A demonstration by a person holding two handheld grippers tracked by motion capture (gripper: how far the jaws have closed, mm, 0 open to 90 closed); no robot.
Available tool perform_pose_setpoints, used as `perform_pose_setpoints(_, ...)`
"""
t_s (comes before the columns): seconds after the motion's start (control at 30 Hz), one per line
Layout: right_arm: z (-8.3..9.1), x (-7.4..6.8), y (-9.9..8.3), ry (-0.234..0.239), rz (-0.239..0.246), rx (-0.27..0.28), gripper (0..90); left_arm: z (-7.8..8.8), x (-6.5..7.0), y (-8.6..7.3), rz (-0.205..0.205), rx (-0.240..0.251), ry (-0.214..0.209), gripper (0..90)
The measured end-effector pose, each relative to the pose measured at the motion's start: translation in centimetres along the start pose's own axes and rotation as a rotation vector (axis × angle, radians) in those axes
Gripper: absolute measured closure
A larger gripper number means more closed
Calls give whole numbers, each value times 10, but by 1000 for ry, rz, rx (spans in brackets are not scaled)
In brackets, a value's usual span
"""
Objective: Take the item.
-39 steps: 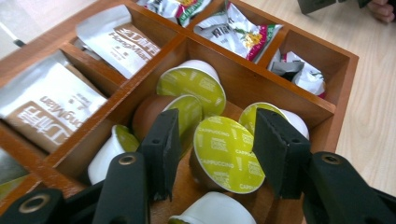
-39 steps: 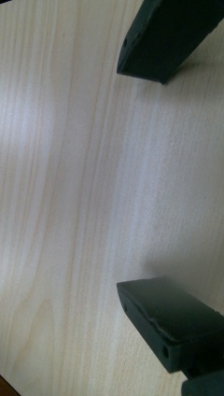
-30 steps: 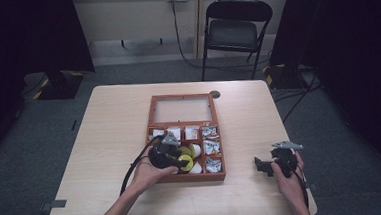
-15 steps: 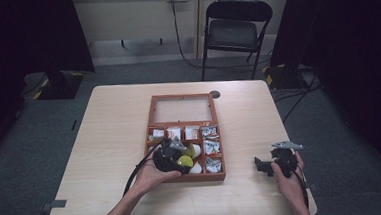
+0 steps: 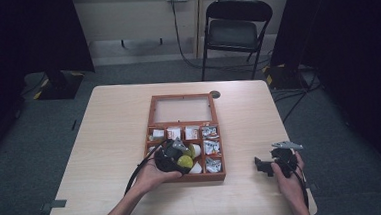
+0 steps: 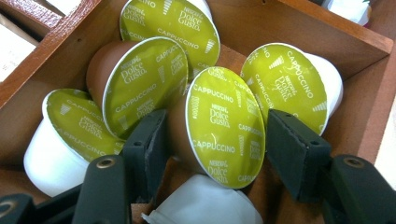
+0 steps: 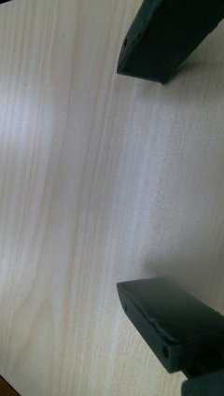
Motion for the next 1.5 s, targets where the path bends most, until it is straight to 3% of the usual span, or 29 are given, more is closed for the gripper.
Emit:
perform_pose_setpoints(0.23,0,0,0,0,0,0,0,1,0,0,7,2,-4,410)
perform_pose_setpoints(0.3,0,0,0,0,0,0,0,5,-3,-1,43,42,-3,472)
perform_pose_setpoints(0.33,0,0,0,0,0,0,0,6,-5,-1,77,48,-33,521)
perform_pose_setpoints(0.37,0,0,0,0,0,0,0,6,-8,-3,77,48,-47,530)
perform_pose_setpoints(0.63,0,0,0,0,0,0,0,5,-5,-2,46,31,-14,556)
perform_pose_setpoints(0.73,0,0,0,0,0,0,0,2,-4,-2,22,-4,-4,538)
perform_pose_setpoints(0.83,0,0,0,-1,0,0,0,-1,-4,-1,26,-31,-8,532)
perform_pose_setpoints(1.17,0,0,0,0,0,0,0,1,-5,-2,28,-10,-3,551)
perform_pose_setpoints(1.37,0,0,0,-1,0,0,0,3,-7,-2,64,7,-23,557)
perform_pose_setpoints(1.5,0,0,0,0,0,0,0,4,-6,-2,55,22,-28,557)
Point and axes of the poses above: each handheld gripper's, and its own axes: z roughly backward along the jaws, y roughly out of its top, x roughly to its right, the point moved 3 cm from there along -z, roughly forward along the jaws, and after that the axes turned 6 degrees about y, right-handed, at the moved point
